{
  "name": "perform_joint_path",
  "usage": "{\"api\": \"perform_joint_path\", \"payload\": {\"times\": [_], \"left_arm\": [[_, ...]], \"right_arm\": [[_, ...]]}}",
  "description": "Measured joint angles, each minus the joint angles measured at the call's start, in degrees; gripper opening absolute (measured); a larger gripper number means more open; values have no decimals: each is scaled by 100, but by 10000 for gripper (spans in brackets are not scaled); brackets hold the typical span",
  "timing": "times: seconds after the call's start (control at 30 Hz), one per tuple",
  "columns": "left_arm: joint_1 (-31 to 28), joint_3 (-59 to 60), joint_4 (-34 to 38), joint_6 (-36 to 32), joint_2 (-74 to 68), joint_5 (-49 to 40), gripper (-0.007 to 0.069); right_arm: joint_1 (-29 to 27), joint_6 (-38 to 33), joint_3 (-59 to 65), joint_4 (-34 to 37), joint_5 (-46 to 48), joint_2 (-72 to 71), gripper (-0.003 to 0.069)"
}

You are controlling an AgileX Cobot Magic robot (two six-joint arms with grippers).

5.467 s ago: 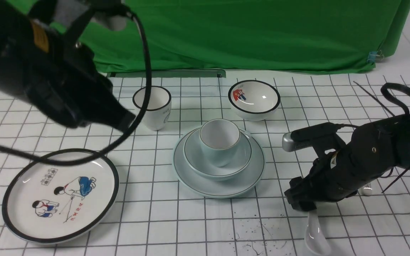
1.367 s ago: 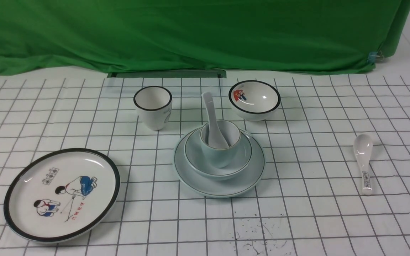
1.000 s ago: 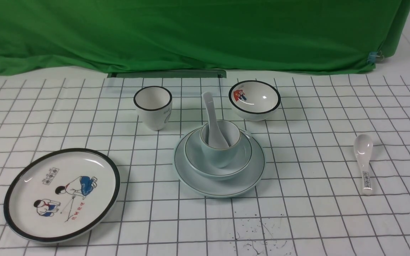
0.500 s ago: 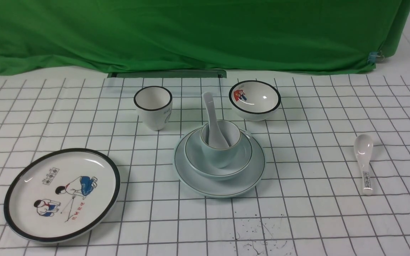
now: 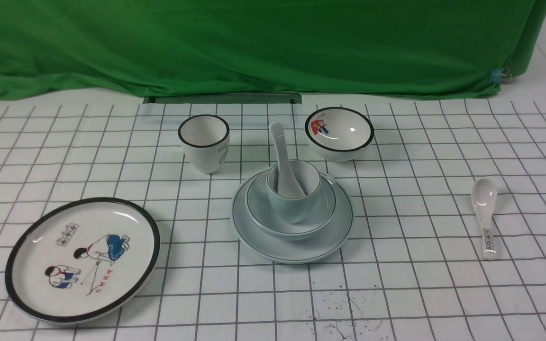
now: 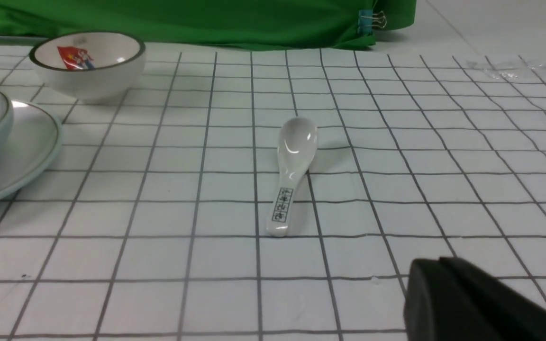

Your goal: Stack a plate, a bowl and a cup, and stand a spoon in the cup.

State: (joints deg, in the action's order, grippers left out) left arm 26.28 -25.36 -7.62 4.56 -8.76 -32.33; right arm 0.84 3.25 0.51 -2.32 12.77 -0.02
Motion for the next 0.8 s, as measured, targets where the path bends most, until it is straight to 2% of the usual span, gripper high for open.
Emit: {"api": "perform_joint_path", "payload": {"times": [0.47,0.6,0.77,0.8], "left_arm": [[-18,158,-214,-26,0,152,-29],[-665,630,15,-33,67,814,-29],[-1707,1445,678,-309,359,2313,-29],[-2092,1833,762,-456,514,2774,-29]], "right_arm": [[0,0,0,0,0,0,61],[0,0,0,0,0,0,79],[0,0,0,0,0,0,91],[0,0,0,0,2,0,97]]}}
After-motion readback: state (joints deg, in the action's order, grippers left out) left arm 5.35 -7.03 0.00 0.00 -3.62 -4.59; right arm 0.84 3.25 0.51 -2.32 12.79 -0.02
